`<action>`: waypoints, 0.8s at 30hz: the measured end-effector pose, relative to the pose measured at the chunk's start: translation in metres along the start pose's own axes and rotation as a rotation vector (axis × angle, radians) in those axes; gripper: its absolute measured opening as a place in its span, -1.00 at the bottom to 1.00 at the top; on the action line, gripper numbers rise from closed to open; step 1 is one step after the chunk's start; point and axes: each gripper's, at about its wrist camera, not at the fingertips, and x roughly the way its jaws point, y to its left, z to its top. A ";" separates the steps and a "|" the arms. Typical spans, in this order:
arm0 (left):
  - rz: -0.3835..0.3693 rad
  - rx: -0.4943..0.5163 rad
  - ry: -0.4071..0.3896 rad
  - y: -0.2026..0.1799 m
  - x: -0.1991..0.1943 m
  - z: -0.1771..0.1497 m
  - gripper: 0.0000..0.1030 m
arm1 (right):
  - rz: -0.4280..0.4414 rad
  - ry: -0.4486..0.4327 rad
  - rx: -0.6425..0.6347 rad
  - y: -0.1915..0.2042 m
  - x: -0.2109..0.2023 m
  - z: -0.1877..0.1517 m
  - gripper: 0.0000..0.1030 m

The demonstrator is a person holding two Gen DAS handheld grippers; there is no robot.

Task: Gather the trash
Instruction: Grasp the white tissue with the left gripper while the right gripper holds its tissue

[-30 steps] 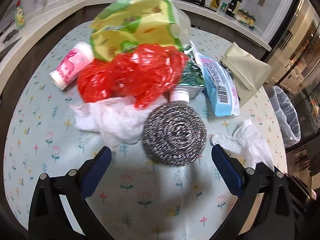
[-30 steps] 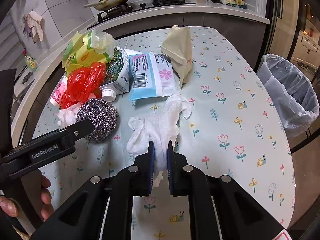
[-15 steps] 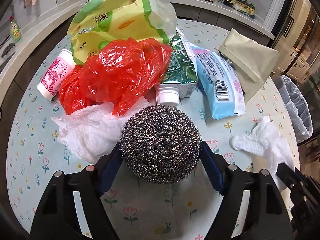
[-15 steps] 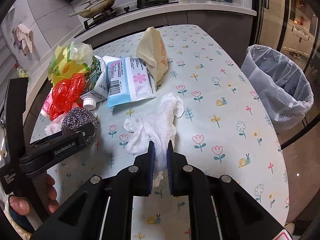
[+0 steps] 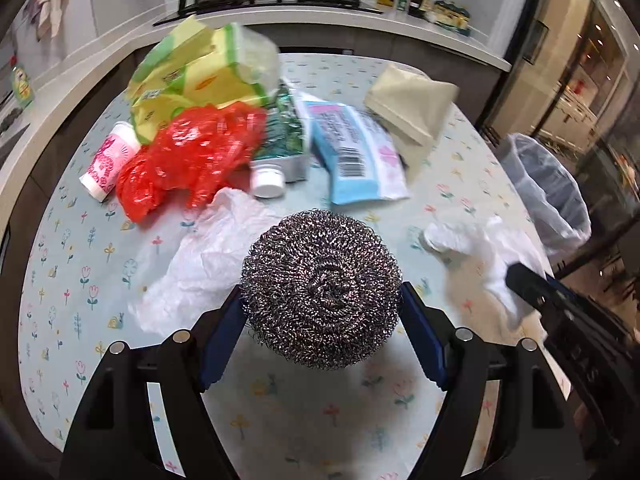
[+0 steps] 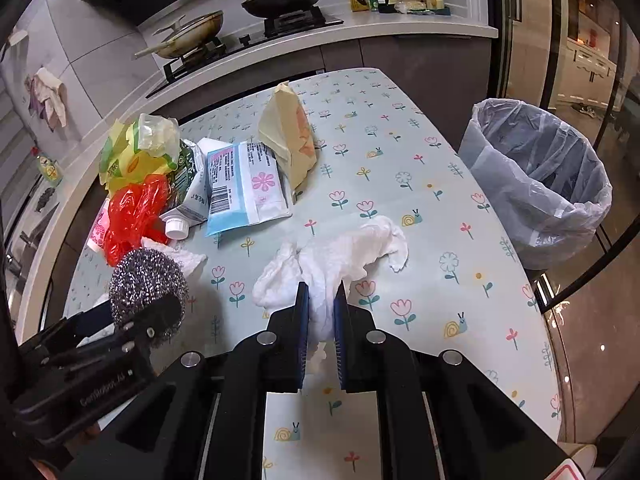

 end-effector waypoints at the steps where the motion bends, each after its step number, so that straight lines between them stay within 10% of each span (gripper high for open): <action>1: -0.001 0.015 0.002 -0.006 0.000 -0.002 0.40 | -0.003 -0.003 0.006 -0.003 -0.002 0.000 -0.79; 15: 0.003 -0.106 -0.035 0.033 -0.018 -0.011 0.79 | -0.001 -0.001 0.016 -0.008 -0.008 -0.010 -0.79; 24: 0.027 -0.241 0.084 0.080 0.031 -0.008 0.73 | 0.015 0.009 -0.014 0.009 -0.004 -0.012 -0.79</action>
